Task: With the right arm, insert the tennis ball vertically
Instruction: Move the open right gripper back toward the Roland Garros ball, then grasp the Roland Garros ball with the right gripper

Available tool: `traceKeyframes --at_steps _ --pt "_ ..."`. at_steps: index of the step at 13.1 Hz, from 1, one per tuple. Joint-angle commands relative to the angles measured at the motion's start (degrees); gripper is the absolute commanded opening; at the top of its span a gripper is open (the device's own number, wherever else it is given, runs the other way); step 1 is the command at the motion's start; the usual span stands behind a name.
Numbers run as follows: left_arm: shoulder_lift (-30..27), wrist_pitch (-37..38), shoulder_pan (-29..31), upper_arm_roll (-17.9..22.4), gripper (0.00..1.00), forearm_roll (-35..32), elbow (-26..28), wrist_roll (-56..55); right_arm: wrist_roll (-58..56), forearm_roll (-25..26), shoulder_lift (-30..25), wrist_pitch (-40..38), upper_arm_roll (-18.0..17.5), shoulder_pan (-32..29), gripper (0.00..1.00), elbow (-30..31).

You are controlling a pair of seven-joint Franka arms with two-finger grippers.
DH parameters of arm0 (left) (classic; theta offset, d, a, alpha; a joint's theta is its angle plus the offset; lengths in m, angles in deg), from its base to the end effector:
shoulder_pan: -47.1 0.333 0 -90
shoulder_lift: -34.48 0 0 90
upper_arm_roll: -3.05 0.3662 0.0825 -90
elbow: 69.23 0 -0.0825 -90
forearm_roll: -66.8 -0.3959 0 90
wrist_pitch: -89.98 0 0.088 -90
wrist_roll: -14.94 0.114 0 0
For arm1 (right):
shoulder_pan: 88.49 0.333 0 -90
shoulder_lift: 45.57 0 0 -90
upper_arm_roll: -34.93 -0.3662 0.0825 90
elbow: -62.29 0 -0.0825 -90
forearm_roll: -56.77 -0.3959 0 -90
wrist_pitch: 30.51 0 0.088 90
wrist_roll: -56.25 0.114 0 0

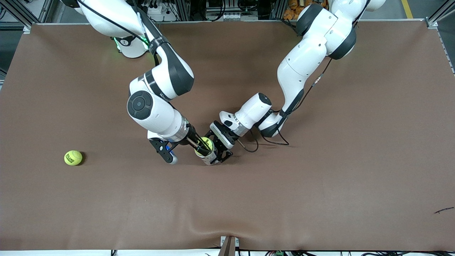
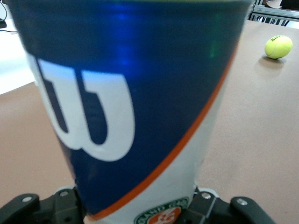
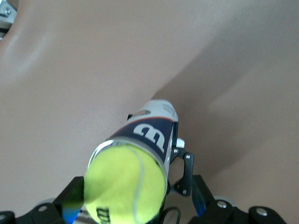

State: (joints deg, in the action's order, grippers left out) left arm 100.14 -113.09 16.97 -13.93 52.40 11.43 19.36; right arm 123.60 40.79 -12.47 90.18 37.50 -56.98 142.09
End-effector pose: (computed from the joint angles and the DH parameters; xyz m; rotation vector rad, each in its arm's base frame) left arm 0.5877 -0.5477 0.1625 2.1498 -0.9930 1.2096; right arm 0.6623 0.3917 0.4175 -2.6667 1.1085 0.1116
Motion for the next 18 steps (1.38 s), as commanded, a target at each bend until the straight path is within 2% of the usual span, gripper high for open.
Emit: traceKeyframes --at_steps 1,3,6,9,11,13,15,16,18 --pt "0.35 -0.67 -0.11 0.02 0.75 0.69 -0.67 -0.56 -0.89 2.88 0.12 -1.25 0.59 -0.65 1.00 -1.76" --pt "0.35 -0.67 -0.11 0.02 0.75 0.69 -0.67 -0.56 -6.14 2.62 -0.93 -2.29 0.51 -3.89 1.00 -1.58" --pt "0.26 -0.67 -0.11 0.02 0.75 0.69 -0.67 -0.56 -22.63 3.32 -3.30 -14.04 0.68 -9.43 1.00 -1.23" --pt "0.26 -0.67 -0.11 0.02 0.76 0.69 -0.76 -0.56 -35.75 9.28 -4.71 -19.17 1.38 -14.27 1.00 -0.79" --pt "0.26 -0.58 -0.11 0.02 0.77 0.60 -0.76 -0.56 -43.83 14.55 -4.54 -19.00 1.38 -17.86 1.00 0.79" --pt "0.26 -0.58 -0.02 0.02 0.82 0.60 -0.76 -0.56 -54.28 15.45 -4.01 -17.34 1.38 -22.60 1.00 4.64" --pt "0.26 -0.58 -0.02 0.02 0.82 0.60 -0.76 -0.56 -65.52 15.63 -3.23 -8.59 1.47 -28.49 1.00 9.04" --pt "0.26 -0.58 -0.02 0.02 0.82 0.51 -0.84 -0.56 -71.67 15.63 -2.18 -4.98 1.38 -31.30 1.00 9.40" --pt "0.26 -0.58 -0.02 0.02 0.82 0.51 -0.85 -0.56 -79.62 15.80 0.11 -2.84 1.47 -35.18 1.00 9.32"
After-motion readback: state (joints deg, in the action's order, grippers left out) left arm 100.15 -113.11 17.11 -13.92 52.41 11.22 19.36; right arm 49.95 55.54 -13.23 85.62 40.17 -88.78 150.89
